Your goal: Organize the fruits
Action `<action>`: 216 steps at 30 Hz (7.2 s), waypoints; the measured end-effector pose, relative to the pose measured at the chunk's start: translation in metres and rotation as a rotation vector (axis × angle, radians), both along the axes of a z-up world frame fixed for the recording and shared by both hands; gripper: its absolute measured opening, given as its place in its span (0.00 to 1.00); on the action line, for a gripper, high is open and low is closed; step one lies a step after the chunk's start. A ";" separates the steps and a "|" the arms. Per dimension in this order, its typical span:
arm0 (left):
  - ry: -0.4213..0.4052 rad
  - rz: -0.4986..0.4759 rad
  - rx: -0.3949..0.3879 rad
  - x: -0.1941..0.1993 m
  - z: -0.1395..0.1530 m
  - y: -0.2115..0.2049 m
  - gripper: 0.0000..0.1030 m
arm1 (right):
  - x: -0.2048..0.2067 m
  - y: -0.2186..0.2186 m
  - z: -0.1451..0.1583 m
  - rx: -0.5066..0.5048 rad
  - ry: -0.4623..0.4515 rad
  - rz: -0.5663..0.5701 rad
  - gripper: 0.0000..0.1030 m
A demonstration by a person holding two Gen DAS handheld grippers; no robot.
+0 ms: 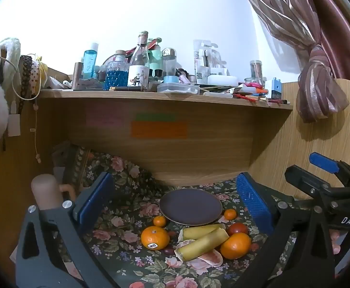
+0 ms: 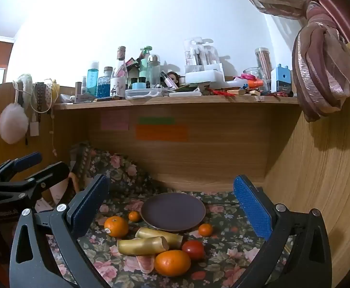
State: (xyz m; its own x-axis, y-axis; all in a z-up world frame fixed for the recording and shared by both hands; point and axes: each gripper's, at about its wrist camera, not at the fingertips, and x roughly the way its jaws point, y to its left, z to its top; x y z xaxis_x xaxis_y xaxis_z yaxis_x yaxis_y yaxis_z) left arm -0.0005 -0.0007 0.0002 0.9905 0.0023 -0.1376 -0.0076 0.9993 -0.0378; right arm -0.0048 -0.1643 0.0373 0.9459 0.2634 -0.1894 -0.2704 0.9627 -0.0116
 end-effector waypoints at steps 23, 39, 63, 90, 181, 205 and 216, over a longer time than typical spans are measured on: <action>-0.007 -0.003 0.010 -0.001 0.001 -0.006 1.00 | -0.002 0.000 -0.001 0.014 0.008 -0.005 1.00; -0.006 -0.006 0.012 0.000 -0.001 -0.008 1.00 | -0.002 -0.002 -0.001 0.028 0.008 -0.005 1.00; 0.003 -0.016 0.000 0.003 -0.005 -0.006 1.00 | -0.004 0.000 0.000 0.028 0.001 -0.004 1.00; 0.064 -0.050 -0.012 0.013 -0.011 0.001 0.81 | 0.013 0.000 -0.016 -0.008 0.061 0.002 0.92; 0.595 -0.063 -0.069 0.181 -0.172 0.052 0.63 | 0.102 -0.022 -0.136 0.015 0.541 0.006 0.65; 0.445 -0.103 0.034 0.243 -0.086 0.024 0.62 | 0.240 0.003 -0.108 -0.148 0.535 0.082 0.65; 0.532 -0.125 0.043 0.321 -0.099 0.012 0.62 | 0.292 0.011 -0.125 -0.214 0.618 0.078 0.65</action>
State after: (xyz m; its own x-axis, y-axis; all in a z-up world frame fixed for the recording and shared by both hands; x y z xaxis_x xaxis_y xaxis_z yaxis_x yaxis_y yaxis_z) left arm 0.3203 0.0111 -0.0989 0.7773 -0.0944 -0.6220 0.1043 0.9943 -0.0206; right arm 0.2876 -0.1538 -0.0880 0.6256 0.2230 -0.7475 -0.3576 0.9337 -0.0207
